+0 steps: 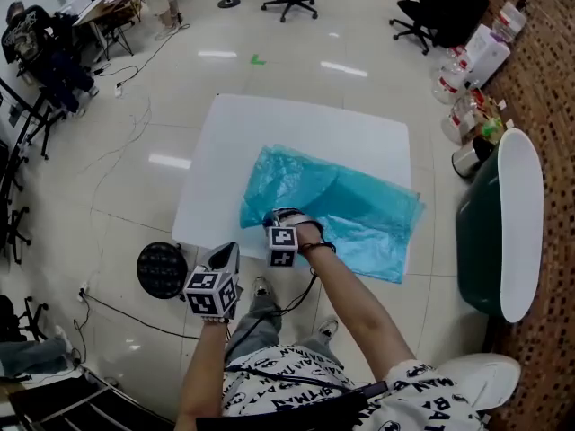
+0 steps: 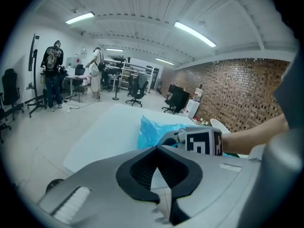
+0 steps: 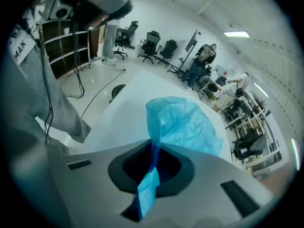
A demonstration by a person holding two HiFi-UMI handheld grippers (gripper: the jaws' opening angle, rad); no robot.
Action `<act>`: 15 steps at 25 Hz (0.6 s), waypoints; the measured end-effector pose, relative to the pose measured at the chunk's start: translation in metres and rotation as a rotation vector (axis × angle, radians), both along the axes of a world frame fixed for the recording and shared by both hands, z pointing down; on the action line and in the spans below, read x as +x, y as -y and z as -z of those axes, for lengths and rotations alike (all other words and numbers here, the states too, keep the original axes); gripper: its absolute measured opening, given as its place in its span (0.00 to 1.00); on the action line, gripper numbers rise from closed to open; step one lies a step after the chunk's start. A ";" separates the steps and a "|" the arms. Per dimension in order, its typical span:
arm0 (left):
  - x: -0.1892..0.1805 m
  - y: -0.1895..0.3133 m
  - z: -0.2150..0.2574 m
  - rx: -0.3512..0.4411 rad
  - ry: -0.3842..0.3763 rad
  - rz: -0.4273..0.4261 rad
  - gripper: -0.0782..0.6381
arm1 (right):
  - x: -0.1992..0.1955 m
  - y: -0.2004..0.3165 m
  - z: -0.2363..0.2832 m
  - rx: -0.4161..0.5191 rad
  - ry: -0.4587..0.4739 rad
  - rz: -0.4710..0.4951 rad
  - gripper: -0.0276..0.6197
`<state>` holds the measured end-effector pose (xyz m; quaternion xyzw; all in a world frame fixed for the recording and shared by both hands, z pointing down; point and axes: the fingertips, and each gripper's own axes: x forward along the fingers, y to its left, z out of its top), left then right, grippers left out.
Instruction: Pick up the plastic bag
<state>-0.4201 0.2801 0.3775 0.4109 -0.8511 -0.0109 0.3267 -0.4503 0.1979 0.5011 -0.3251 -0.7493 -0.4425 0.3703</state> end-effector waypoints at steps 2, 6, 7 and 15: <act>-0.002 -0.002 -0.008 -0.011 -0.013 0.004 0.11 | 0.005 -0.009 -0.014 0.034 0.003 0.060 0.06; -0.010 -0.007 -0.029 -0.045 -0.037 -0.002 0.11 | 0.013 -0.017 -0.025 0.000 0.022 0.056 0.09; -0.012 -0.008 -0.033 -0.053 -0.040 -0.006 0.11 | 0.015 -0.018 -0.026 -0.037 0.012 0.032 0.11; -0.021 0.005 -0.040 -0.066 -0.016 -0.044 0.11 | 0.029 0.012 0.047 -0.770 -0.045 -0.432 0.74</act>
